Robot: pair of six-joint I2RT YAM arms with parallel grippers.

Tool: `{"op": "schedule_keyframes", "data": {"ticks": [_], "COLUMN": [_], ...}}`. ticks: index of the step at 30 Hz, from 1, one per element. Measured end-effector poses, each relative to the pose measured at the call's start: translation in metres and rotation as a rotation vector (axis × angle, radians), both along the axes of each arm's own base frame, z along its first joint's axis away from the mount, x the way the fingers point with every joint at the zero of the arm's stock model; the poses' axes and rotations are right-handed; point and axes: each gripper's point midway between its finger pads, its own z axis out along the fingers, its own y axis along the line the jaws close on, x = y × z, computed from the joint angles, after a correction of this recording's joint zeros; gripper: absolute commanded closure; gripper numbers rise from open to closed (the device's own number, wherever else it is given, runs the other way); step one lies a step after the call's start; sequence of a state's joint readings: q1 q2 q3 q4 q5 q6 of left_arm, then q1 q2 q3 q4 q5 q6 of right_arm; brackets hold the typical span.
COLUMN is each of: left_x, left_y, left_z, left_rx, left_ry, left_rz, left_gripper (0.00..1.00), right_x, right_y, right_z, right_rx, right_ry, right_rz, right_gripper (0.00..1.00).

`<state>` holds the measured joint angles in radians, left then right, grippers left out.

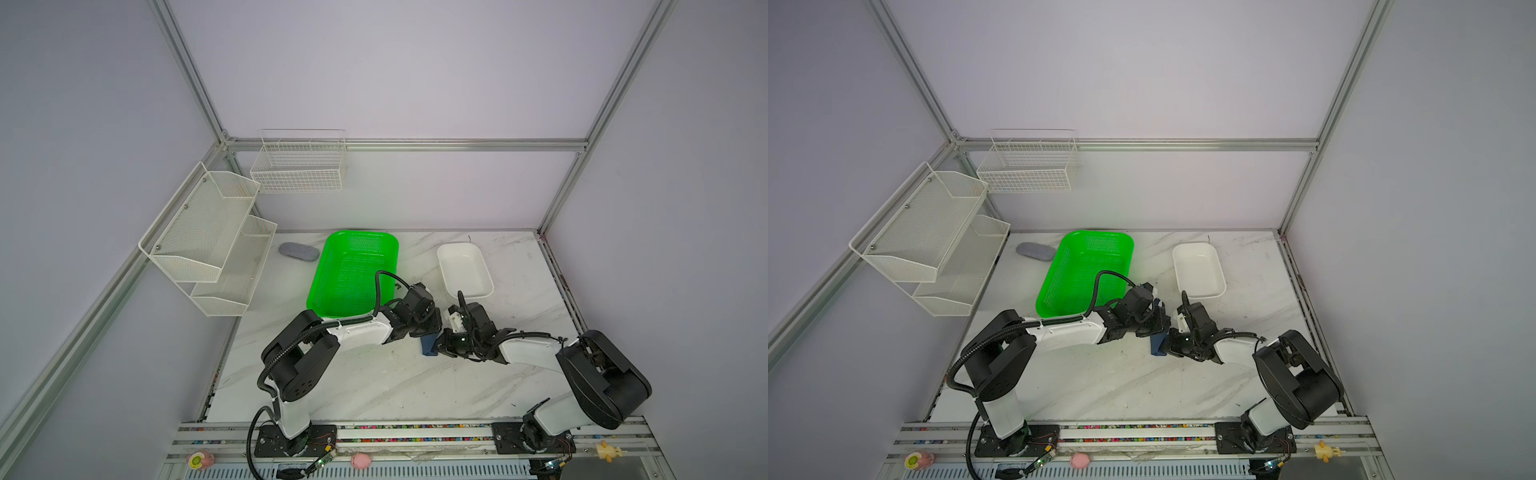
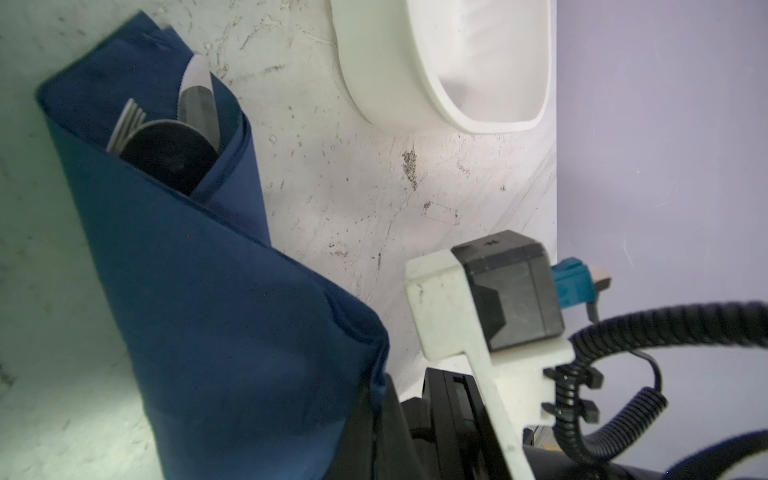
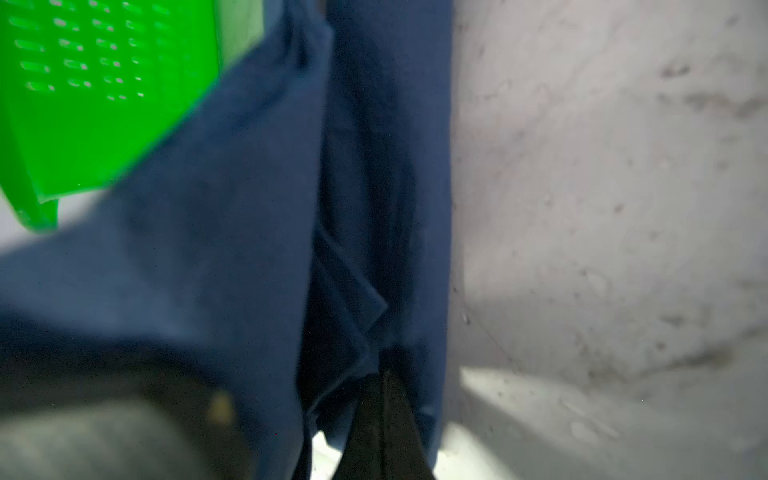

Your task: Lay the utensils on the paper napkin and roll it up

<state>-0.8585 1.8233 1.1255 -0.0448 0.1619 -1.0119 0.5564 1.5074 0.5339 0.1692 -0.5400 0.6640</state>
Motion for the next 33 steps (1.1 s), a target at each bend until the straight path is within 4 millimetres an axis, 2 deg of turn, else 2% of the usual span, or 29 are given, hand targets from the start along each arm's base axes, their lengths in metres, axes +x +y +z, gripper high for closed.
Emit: {"op": "schedule_keyframes", "data": {"ticks": [9,16,22,33], "left_x": [0.002,0.002,0.002,0.003], "left_y": [-0.011,-0.016,-0.017,-0.016], "left_z": [-0.016,-0.016,-0.016,-0.017], "left_rx": [0.007,-0.007,-0.010,-0.006], "left_ry": [0.035,0.051,0.056,0.055], "left_rz": [-0.022,-0.026,-0.022,-0.020], "left_gripper": [1.00,1.00,1.00,1.00], "right_x": [0.001,0.001,0.001,0.007], "right_y": [0.004,0.004,0.004,-0.013], "right_z": [-0.001,-0.001,-0.001,0.023], "right_rx": [0.020,0.023,0.023,0.004], "right_ry": [-0.011,-0.013,-0.012,-0.060], "right_rz": [0.017,0.019,0.016,-0.062], "right_gripper": [0.97,0.96,0.92,0.83]}}
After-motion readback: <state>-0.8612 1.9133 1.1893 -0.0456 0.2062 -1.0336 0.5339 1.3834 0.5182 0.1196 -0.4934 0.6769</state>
